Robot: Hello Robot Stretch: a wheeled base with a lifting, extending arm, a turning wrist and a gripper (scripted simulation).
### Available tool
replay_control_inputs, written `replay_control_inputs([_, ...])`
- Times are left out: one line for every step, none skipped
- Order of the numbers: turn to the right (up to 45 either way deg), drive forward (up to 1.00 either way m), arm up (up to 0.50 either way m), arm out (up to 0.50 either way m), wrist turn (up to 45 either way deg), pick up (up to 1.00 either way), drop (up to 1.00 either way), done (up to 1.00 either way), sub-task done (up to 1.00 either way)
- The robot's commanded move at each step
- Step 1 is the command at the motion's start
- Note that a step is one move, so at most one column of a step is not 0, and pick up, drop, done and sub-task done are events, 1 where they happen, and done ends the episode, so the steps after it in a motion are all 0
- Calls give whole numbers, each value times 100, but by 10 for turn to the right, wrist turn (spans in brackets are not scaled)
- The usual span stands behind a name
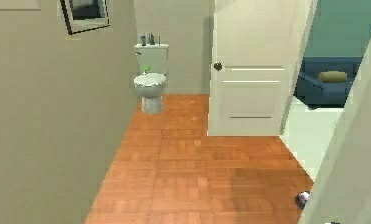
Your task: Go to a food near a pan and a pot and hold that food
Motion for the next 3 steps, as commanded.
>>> replay_control_inputs([0,65,0,0,0,0,0,0,0])
replay_control_inputs([450,0,0,0,0,0,0,0,0])
replay_control_inputs([240,0,0,0,0,0,0,0,0])
